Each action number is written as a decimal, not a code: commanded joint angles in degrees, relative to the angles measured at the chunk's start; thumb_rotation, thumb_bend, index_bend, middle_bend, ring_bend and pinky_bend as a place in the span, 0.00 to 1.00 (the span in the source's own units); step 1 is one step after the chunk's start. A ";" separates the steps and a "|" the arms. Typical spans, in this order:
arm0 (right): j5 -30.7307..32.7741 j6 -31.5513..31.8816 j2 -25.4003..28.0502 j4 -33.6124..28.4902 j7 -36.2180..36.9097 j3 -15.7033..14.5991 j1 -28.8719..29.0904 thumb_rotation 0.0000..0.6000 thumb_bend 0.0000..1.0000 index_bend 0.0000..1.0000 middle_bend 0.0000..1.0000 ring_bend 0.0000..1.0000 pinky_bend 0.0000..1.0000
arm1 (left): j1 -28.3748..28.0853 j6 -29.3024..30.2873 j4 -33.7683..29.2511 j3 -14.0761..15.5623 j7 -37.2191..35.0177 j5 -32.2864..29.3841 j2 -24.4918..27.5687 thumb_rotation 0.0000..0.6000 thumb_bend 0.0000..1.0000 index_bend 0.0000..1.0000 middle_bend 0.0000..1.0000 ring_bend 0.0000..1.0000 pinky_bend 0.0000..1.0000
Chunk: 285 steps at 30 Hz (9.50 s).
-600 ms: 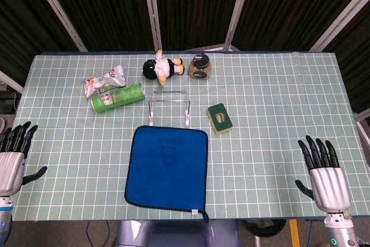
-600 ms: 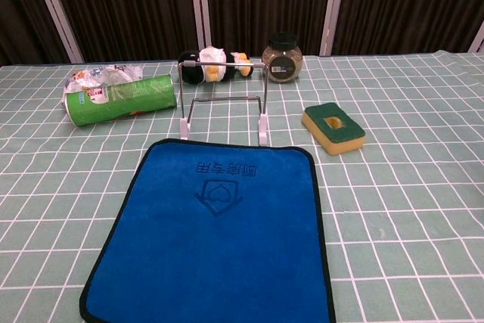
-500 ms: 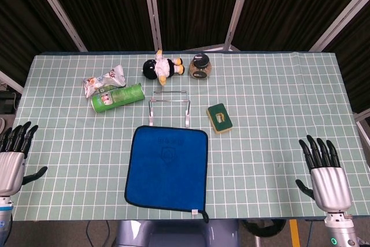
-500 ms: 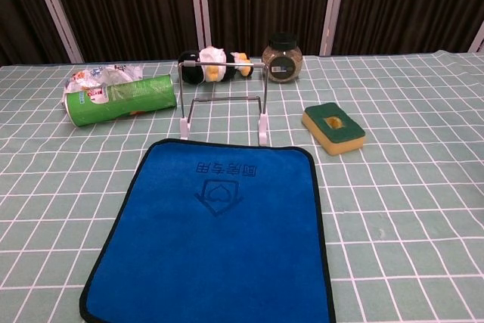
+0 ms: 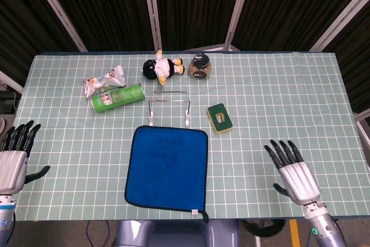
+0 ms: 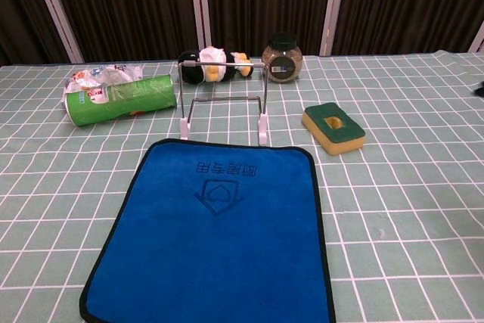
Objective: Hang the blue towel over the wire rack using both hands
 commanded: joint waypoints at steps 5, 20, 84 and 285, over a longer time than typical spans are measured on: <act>-13.10 -9.30 -11.18 16.89 14.95 -0.37 16.74 1.00 0.00 0.00 0.00 0.00 0.00 | -0.34 -0.31 -0.14 -0.46 1.60 -1.04 -0.44 1.00 0.00 0.00 0.00 0.00 0.00; -13.44 -12.83 -21.67 28.85 15.45 -1.15 25.63 1.00 0.00 0.00 0.00 0.00 0.00 | -0.64 -1.24 0.75 -1.01 2.02 -3.60 -0.85 1.00 0.00 0.00 0.00 0.00 0.00; -5.30 -12.31 -30.57 34.89 12.05 -3.28 31.53 1.00 0.00 0.00 0.00 0.00 0.00 | -2.16 -3.12 1.51 -1.30 2.53 -6.15 -1.56 1.00 0.00 0.00 0.00 0.00 0.00; 22.26 -19.36 -9.79 8.86 -0.85 23.14 45.82 1.00 0.51 0.65 0.05 0.00 0.00 | -39.46 -20.33 12.79 -18.98 2.06 -9.62 -14.05 1.00 0.49 0.82 0.00 0.00 0.00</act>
